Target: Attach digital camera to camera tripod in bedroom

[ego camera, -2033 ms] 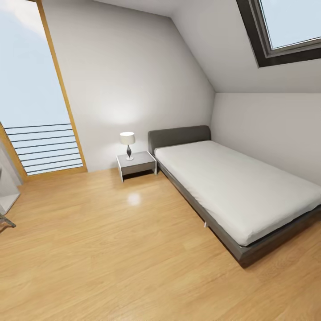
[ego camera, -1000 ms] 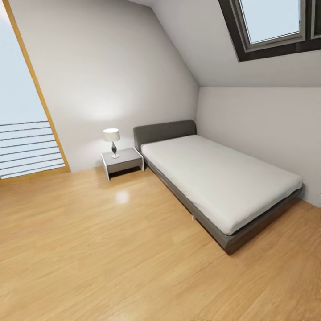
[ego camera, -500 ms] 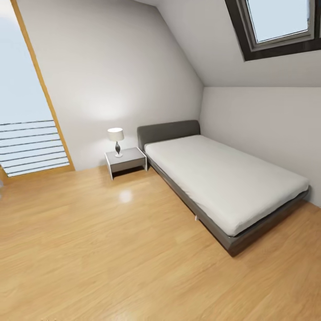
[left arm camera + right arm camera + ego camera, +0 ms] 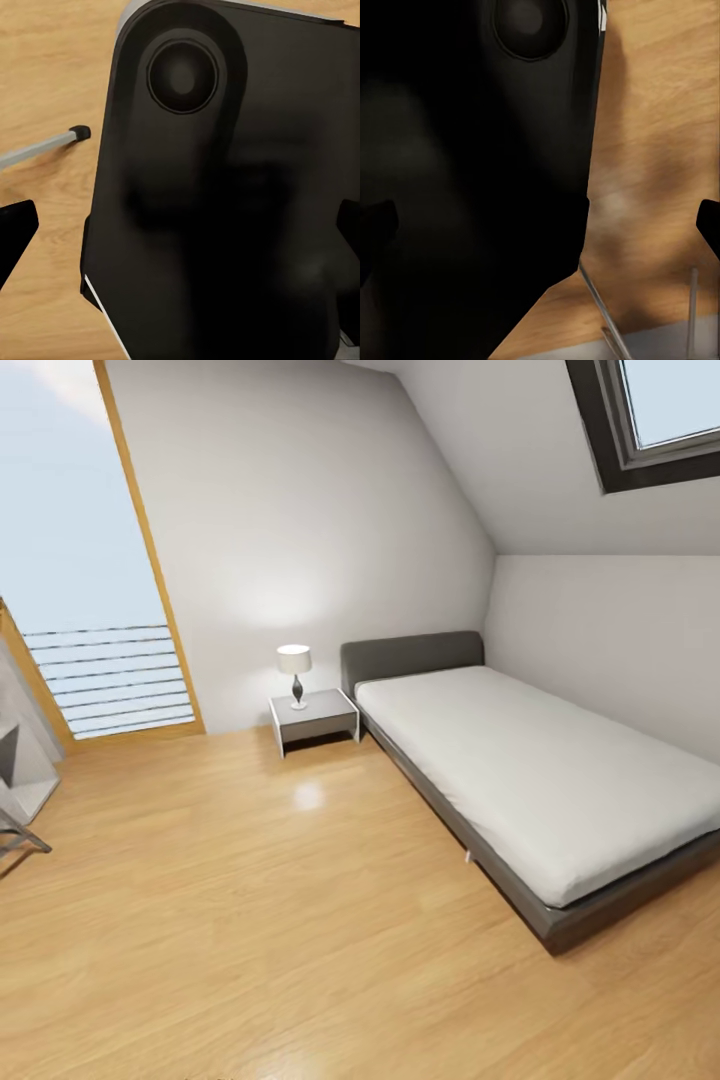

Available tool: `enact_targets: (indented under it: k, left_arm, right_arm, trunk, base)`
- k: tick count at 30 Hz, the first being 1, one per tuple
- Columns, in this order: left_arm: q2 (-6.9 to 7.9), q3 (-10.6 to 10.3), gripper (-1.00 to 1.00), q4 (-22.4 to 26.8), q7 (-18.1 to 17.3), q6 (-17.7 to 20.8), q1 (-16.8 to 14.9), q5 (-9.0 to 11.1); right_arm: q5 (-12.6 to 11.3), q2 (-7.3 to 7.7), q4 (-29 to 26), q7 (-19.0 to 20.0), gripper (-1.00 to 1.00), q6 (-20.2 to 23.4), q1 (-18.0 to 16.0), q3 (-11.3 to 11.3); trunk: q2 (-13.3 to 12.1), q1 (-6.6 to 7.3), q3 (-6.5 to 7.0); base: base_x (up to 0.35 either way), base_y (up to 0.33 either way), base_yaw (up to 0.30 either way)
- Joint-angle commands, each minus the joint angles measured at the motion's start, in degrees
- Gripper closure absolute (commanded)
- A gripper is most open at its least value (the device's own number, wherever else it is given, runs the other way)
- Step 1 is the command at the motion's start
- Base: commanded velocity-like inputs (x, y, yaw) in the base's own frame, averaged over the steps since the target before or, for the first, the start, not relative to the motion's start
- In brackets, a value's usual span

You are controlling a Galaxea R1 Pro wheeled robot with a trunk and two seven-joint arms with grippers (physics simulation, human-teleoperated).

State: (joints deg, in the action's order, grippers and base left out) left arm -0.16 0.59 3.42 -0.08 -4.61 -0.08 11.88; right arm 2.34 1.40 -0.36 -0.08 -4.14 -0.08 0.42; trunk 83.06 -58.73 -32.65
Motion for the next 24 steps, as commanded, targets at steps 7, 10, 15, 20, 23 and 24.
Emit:
enact_targets:
  k: [7,10,15,20,23,24]
  left_arm:
    - [-0.01,0.0,-1.0,0.0,0.0,-0.1,0.0,0.3]
    - [-0.01,0.0,-1.0,0.0,0.0,-0.1,0.0,0.3]
    - [0.09,-0.1,-1.0,0.0,0.0,-0.1,0.0,0.4]
    - [0.27,-0.2,-1.0,0.1,0.1,0.0,0.0,0.4]
    - [0.55,-0.2,-1.0,1.6,0.2,0.2,0.0,0.4]
    - [0.69,-0.1,-1.0,2.6,0.2,0.4,0.0,0.4]
  right_arm:
    - [0.3,0.03,0.0,-0.1,-1.0,-0.6,0.0,0.0]
    - [0.3,0.07,0.0,-0.1,-1.0,-1.7,0.0,0.0]
    - [0.2,0.08,0.0,-0.1,-1.0,-2.3,0.0,-0.1]
    - [0.2,0.11,0.0,-0.1,-1.0,-2.4,0.0,-0.1]
    - [0.2,0.11,-0.1,-0.1,-1.0,-2.5,0.0,-0.2]
    - [0.1,0.13,-0.2,-0.1,-1.0,-2.5,0.0,-0.3]
  trunk:
    - [0.0,0.0,-0.04]
    - [0.0,0.0,-0.04]
    - [0.0,0.0,-0.04]
    - [0.0,0.0,-0.04]
    - [0.0,0.0,-0.04]
    - [0.0,0.0,-0.04]
  base:
    - [0.0,0.0,0.033]
    - [0.0,0.0,0.005]
    - [0.0,0.0,0.001]
    - [0.0,0.0,0.0]
    - [0.0,0.0,0.0]
    - [0.0,0.0,0.0]
